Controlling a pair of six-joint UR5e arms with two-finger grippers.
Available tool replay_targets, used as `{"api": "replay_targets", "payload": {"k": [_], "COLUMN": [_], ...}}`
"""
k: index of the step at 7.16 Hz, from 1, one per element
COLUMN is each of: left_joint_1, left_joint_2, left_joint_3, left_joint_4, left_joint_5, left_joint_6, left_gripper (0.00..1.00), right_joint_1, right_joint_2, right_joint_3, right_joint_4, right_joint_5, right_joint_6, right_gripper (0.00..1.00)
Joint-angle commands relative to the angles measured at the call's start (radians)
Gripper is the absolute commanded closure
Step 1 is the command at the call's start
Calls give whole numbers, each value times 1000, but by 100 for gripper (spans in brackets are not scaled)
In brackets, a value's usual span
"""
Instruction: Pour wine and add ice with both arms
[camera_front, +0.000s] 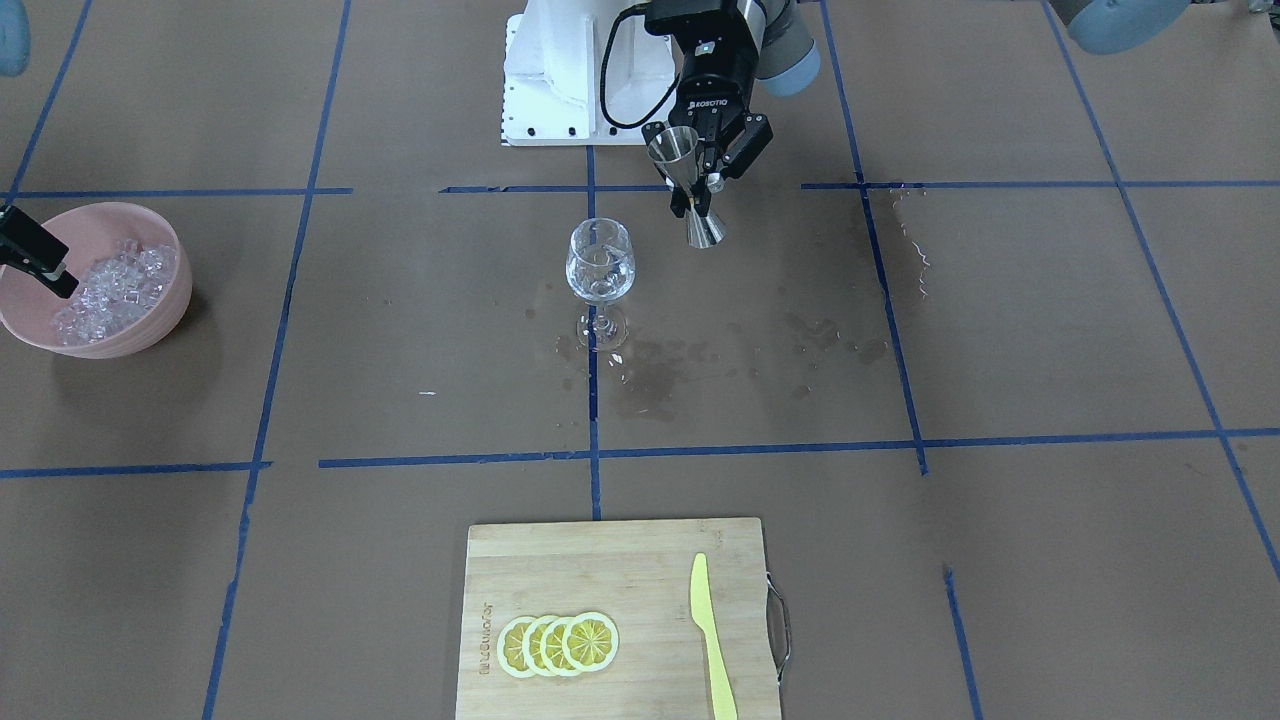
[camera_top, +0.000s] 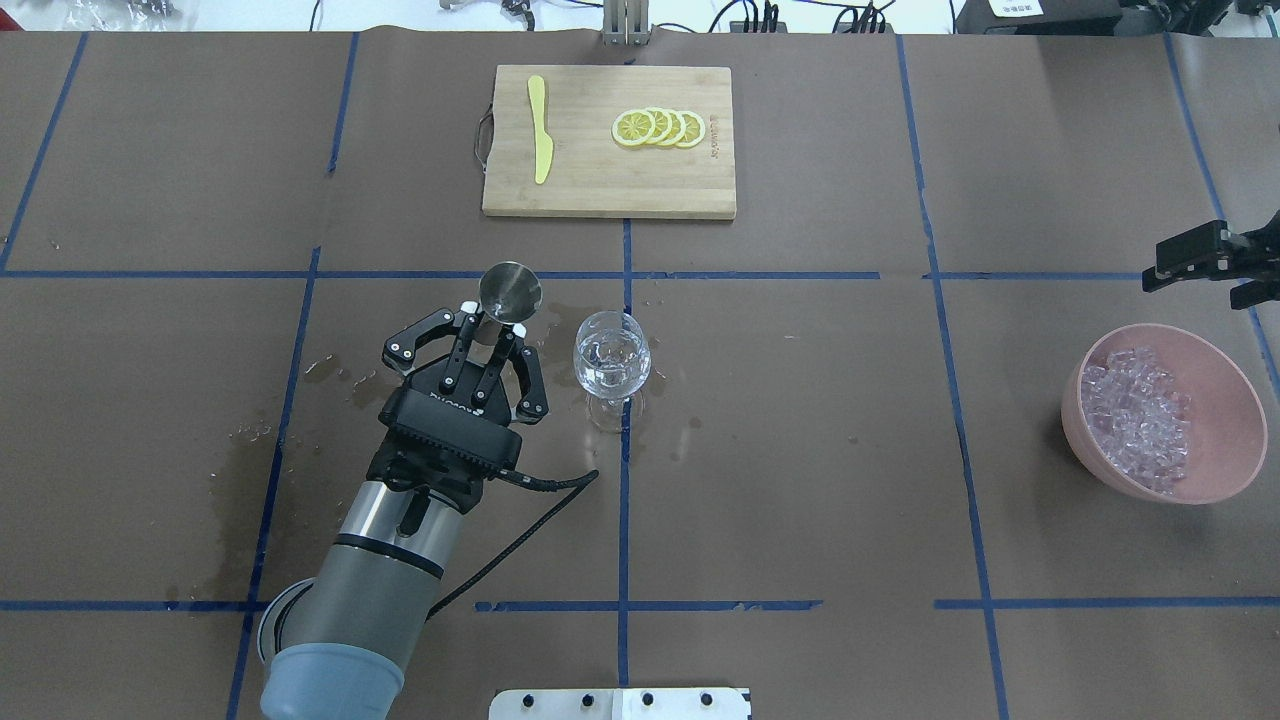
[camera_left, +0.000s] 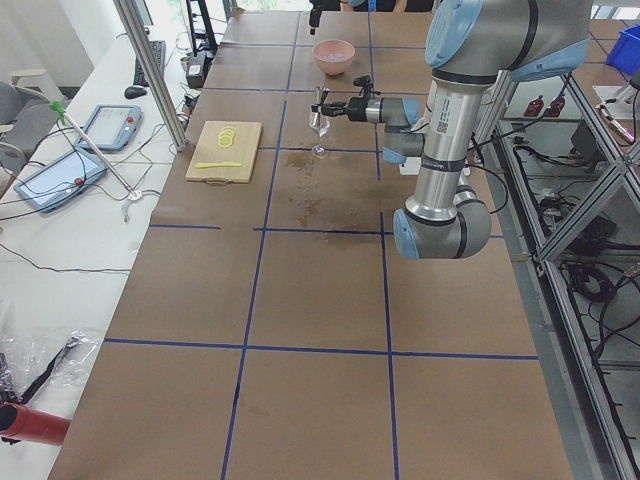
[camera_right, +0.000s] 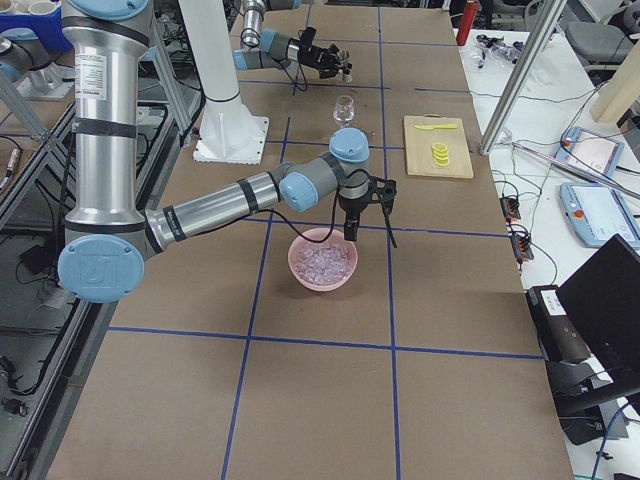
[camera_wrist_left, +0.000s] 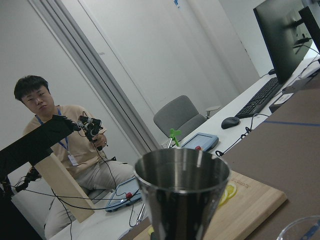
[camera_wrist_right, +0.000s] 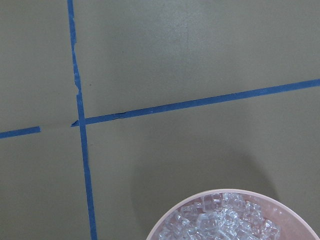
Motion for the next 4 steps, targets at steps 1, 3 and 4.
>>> {"api": "replay_targets", "payload": {"k": [1, 3, 4], "left_joint_1": [-10, -17, -18], "left_joint_2": [12, 26, 38], "left_joint_3": [2, 2, 2], "left_joint_4": [-24, -25, -25], "left_joint_5": [-1, -1, 0], "left_joint_6": [-85, -201, -208], "left_gripper": [100, 100, 100], "right_joint_1": [0, 0, -2], "right_joint_2": [2, 2, 3], "right_joint_3": [2, 2, 2], "right_joint_4": [0, 0, 0], "right_joint_5": [-8, -8, -8], "right_joint_6": [0, 0, 0], "right_gripper": [0, 0, 0]}}
